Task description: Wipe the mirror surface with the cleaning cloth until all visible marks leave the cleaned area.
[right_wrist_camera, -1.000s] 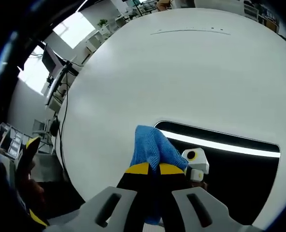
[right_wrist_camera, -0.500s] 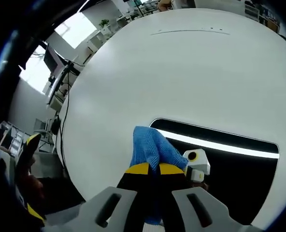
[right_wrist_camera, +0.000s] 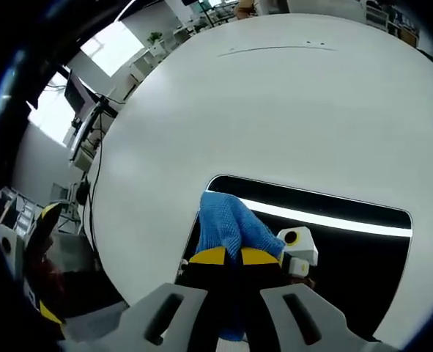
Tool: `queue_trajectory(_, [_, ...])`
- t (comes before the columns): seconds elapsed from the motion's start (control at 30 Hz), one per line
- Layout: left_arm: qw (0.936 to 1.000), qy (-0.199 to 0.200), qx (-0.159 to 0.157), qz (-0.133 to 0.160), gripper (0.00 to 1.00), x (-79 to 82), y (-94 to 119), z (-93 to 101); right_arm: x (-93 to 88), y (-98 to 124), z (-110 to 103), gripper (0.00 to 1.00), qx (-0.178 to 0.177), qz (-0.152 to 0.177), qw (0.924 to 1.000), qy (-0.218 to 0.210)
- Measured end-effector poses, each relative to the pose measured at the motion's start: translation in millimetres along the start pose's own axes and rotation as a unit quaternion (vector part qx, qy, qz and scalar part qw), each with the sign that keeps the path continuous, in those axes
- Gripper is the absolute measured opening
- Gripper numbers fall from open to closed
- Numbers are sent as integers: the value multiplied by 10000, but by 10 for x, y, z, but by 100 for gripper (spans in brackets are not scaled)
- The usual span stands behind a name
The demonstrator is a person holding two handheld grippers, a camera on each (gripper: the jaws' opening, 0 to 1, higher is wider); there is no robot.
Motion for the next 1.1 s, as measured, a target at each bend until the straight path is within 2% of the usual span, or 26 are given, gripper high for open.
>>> queue_trajectory(0.53, [10000, 26, -71, 0, 99, 3, -55, 35, -45, 140, 310, 0, -15, 35, 9999, -164])
queue_trajectory(0.67, [9999, 85, -103, 97, 99, 28, -62, 41, -61, 199, 409, 0, -17, -8, 9999, -171])
queue_trajectory(0.77, [9998, 81, -69, 177, 99, 39, -62, 35, -74, 243, 486, 0, -31, -22, 9998, -198])
queue_trajectory(1.1, [9997, 185, -16, 150, 99, 5, -51, 4, -115, 355, 702, 0, -122, 1, 9996, -261])
Point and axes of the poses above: the point that each gripper's makers call its tool centre point, and the gripper's own axes: y roughly backward along the fingers, z roughly to its right, x roughly out of its top, the point moved 9 cm from there along y, roughly backward along the fingers, and after that the axes turned 3 degrees about -y, right-handed, at the moved point
